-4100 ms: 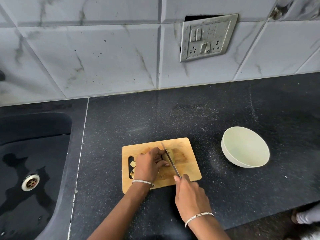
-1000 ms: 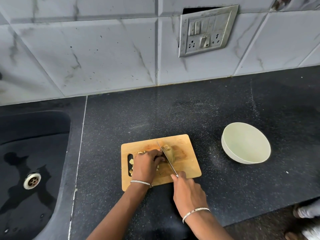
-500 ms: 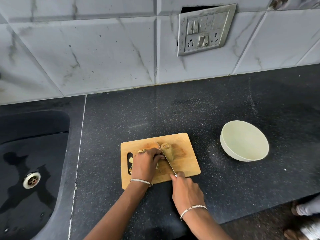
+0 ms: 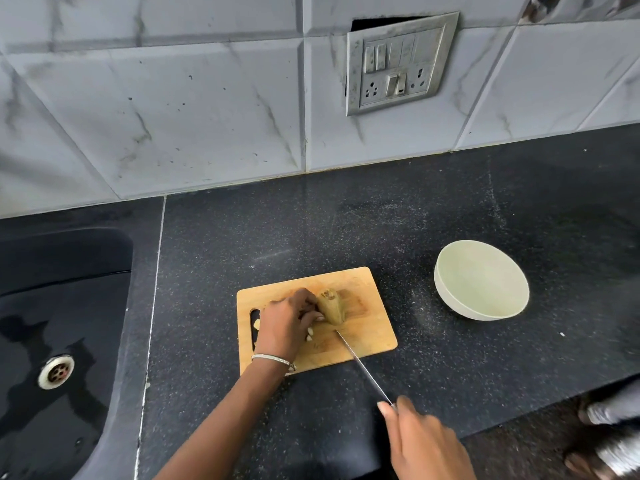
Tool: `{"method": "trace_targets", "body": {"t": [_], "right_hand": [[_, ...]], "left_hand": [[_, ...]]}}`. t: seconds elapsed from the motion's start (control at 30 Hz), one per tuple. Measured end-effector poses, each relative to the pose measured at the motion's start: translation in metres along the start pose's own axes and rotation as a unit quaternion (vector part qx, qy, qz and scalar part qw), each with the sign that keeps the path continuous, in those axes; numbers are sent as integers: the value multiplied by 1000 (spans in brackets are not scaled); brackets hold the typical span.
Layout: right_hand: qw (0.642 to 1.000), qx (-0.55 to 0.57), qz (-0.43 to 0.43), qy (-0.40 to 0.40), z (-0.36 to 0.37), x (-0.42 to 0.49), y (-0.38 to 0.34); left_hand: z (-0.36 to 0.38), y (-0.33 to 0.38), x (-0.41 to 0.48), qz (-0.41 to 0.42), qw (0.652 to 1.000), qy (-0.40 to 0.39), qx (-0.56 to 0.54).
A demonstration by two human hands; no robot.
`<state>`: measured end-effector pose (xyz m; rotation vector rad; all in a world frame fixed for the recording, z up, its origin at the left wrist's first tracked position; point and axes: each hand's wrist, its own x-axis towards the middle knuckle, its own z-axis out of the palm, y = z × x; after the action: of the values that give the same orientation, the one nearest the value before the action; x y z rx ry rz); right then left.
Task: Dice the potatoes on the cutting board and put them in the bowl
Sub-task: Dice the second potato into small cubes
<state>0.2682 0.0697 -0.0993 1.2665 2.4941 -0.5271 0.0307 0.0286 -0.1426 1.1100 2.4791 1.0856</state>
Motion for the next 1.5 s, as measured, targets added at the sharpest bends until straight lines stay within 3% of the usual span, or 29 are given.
{"method": "trace_targets", "body": {"t": [0.1, 0.17, 0.33, 0.4, 0.47, 0.7, 1.03, 1.5], "right_hand": [[999, 38, 0, 32, -4, 0, 13], [996, 63, -2, 65, -5, 4, 16], [983, 148, -28, 102, -8, 19, 10], [979, 167, -31, 110, -4, 24, 8], [977, 176, -29, 115, 2, 28, 9], [978, 180, -8, 106, 11, 32, 19], [988, 143, -1, 58, 9, 50, -8], [984, 164, -41, 53, -3, 61, -20]], "left_hand": [[-11, 0, 12, 23, 998, -48, 16], [-21, 3, 22, 88, 991, -70, 77], [-29, 20, 51, 243, 914, -227, 232], [-25, 26, 60, 282, 882, -272, 262], [-24, 31, 64, 301, 874, -286, 253], [-23, 30, 66, 238, 890, -287, 263], [-4, 28, 34, 73, 961, -135, 230], [-5, 33, 24, 57, 975, -104, 188]]}}
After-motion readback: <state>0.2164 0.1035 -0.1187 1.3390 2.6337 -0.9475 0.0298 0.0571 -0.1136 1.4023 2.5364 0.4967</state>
